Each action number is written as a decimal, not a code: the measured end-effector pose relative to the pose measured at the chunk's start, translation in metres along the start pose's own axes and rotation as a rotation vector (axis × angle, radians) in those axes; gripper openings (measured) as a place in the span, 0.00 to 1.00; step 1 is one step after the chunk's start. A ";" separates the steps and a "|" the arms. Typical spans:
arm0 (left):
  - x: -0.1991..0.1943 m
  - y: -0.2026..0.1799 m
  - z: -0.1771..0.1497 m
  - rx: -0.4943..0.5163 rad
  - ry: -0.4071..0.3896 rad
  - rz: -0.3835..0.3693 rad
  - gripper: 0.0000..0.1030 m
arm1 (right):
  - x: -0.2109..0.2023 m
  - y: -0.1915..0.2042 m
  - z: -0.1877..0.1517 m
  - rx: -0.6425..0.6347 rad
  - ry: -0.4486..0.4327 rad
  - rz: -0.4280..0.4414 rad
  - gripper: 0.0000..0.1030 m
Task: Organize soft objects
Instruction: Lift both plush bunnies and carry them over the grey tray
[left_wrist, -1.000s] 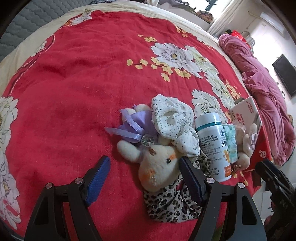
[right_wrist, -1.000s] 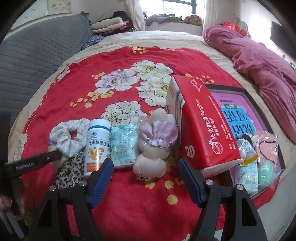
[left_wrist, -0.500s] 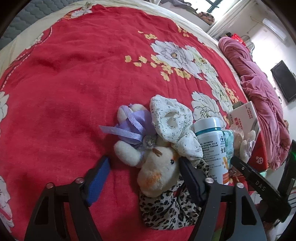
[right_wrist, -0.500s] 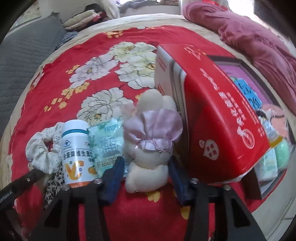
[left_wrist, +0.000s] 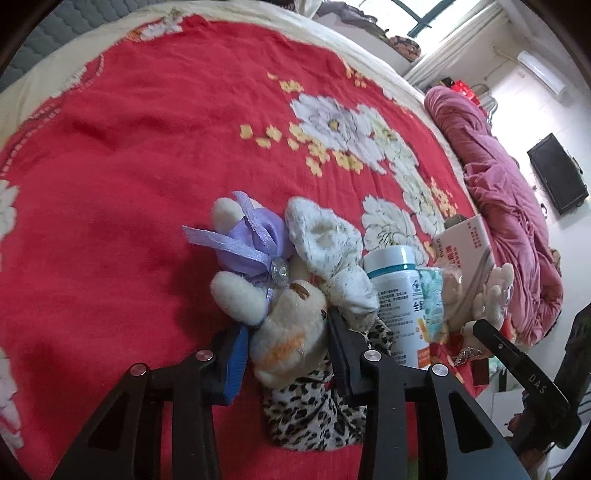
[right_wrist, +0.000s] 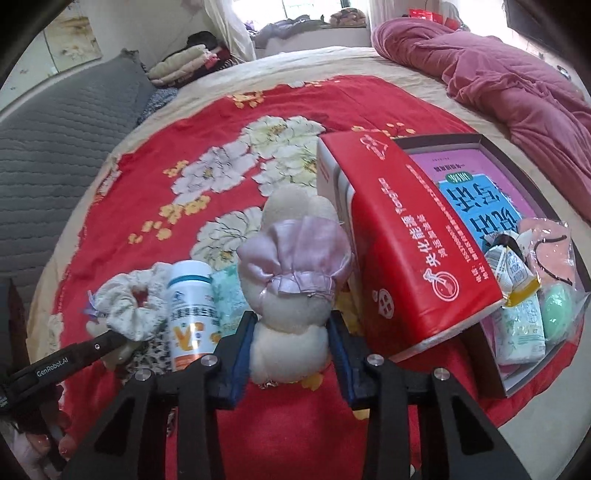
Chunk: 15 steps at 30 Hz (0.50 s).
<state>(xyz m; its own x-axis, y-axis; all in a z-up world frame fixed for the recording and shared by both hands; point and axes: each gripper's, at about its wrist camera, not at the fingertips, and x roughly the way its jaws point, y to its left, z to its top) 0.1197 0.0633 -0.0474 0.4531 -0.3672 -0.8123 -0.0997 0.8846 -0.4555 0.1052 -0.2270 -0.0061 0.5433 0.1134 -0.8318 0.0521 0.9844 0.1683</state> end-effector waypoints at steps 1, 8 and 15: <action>-0.006 0.001 0.000 -0.003 -0.008 0.000 0.39 | -0.003 0.001 0.000 -0.004 -0.004 0.006 0.38; -0.048 -0.001 0.001 0.019 -0.082 0.022 0.39 | -0.020 0.005 0.002 -0.016 -0.036 0.040 0.38; -0.067 -0.026 -0.001 0.065 -0.112 0.010 0.39 | -0.043 0.000 0.006 -0.012 -0.077 0.057 0.38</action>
<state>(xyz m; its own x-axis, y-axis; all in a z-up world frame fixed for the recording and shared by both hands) 0.0909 0.0649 0.0183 0.5484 -0.3270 -0.7696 -0.0485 0.9064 -0.4196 0.0874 -0.2329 0.0325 0.6081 0.1593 -0.7777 0.0090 0.9782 0.2074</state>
